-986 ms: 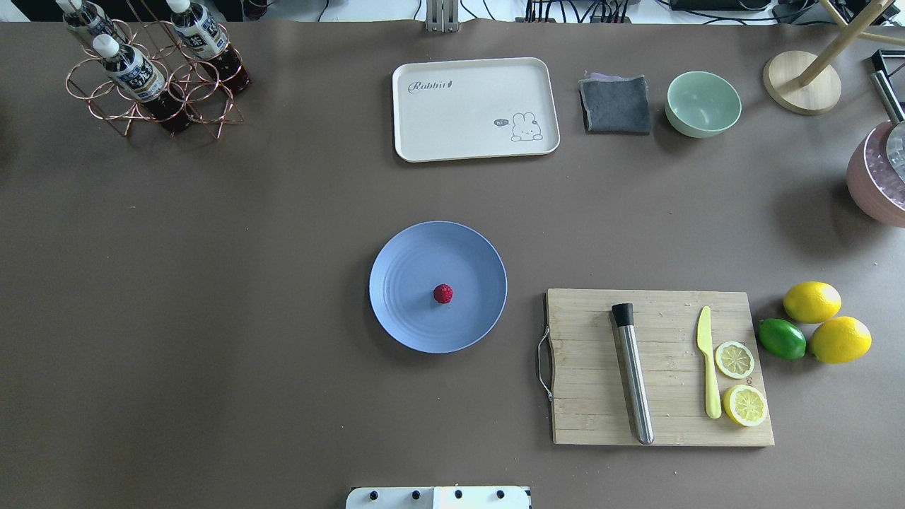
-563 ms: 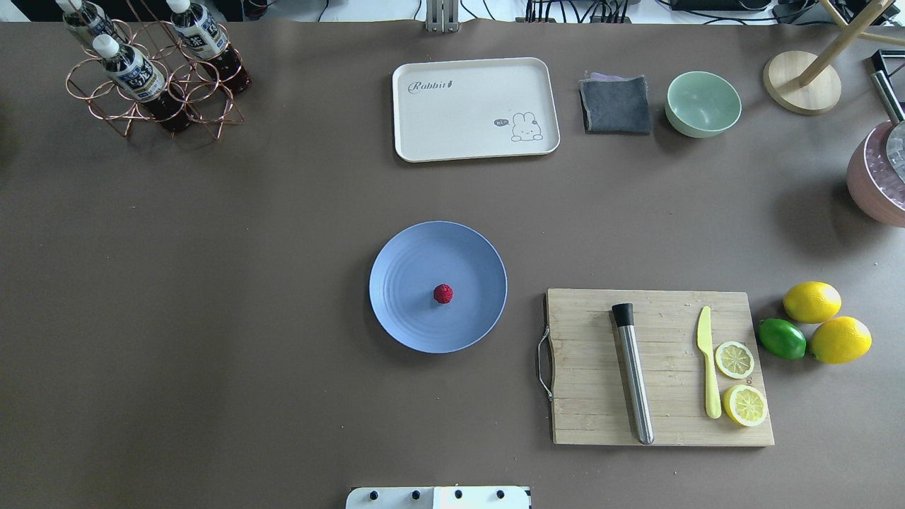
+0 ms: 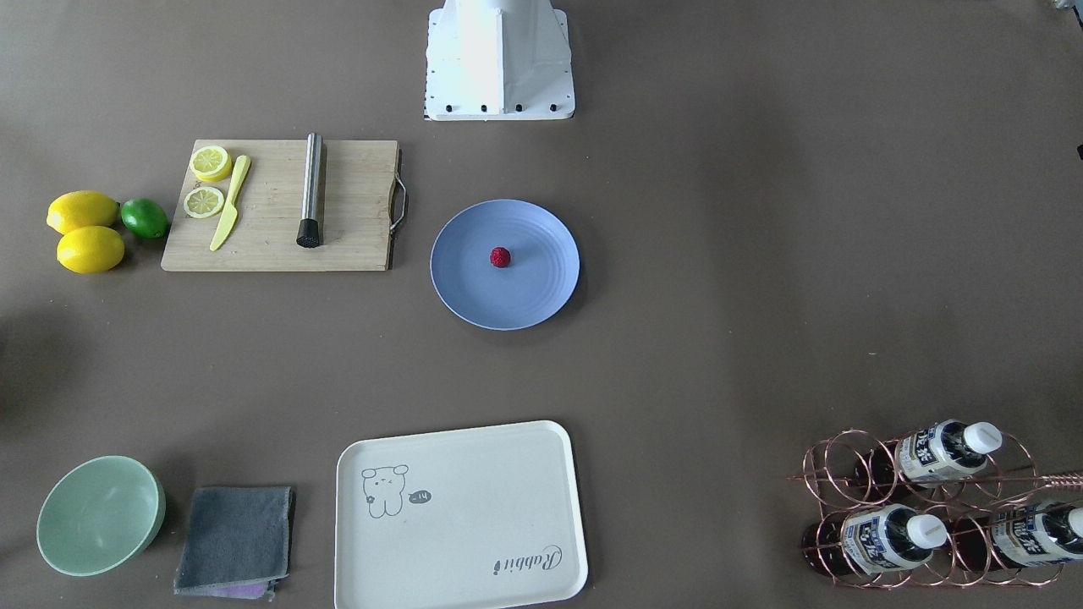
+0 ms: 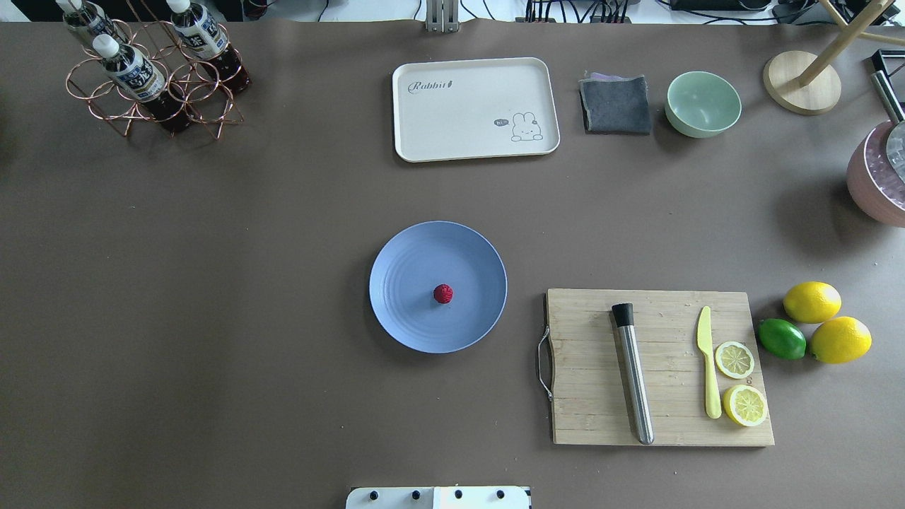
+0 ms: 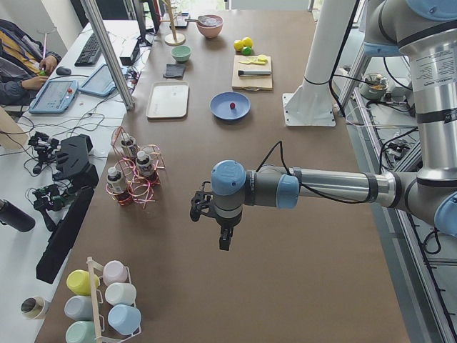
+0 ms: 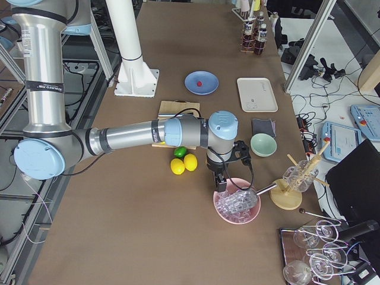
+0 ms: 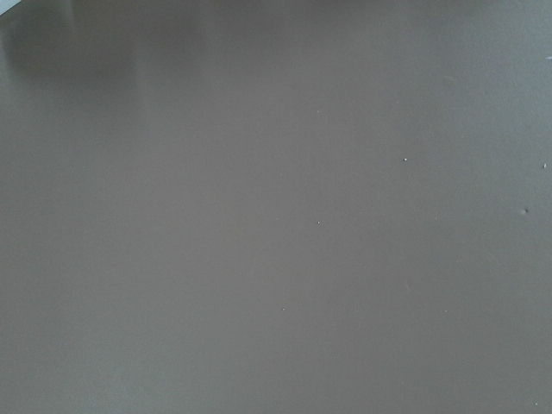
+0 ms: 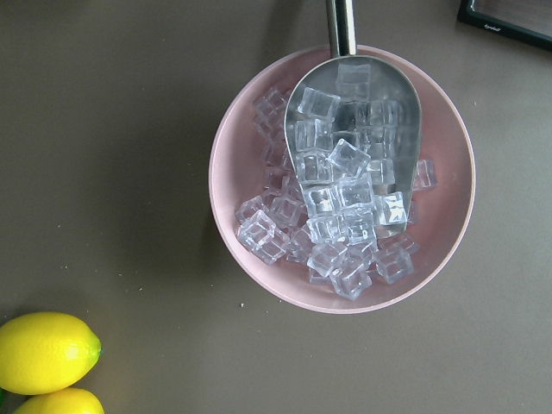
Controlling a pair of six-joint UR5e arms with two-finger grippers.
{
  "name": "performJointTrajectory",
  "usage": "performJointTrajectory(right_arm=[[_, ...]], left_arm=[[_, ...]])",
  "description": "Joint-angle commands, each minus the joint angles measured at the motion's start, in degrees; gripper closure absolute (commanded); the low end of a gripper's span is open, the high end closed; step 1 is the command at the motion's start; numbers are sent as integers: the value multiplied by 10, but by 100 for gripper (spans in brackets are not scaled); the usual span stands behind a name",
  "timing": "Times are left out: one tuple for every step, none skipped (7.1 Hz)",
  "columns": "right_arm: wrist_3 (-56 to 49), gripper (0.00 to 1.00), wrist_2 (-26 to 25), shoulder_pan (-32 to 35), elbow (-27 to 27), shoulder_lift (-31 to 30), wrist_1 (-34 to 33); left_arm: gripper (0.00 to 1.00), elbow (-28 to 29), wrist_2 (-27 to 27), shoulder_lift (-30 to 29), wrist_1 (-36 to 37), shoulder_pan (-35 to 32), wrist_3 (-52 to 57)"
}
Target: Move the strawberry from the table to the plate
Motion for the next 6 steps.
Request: performJointTrajectory(right_arm=[[-1, 0, -1, 2, 2, 0, 1], [0, 0, 0, 2, 1, 1, 1], [0, 0, 0, 2, 2, 1, 1], [0, 0, -1, 2, 2, 0, 1], [1, 0, 0, 2, 3, 1, 1], [1, 0, -1, 2, 3, 1, 1]], left_arm=[[3, 7, 0, -4, 0, -1, -4], [3, 2, -1, -3, 1, -1, -4], [3, 3, -1, -2, 1, -2, -5], [3, 2, 0, 0, 1, -3, -4], [3, -5, -1, -1, 3, -23, -2], [3, -6, -1, 3, 9, -26, 0]])
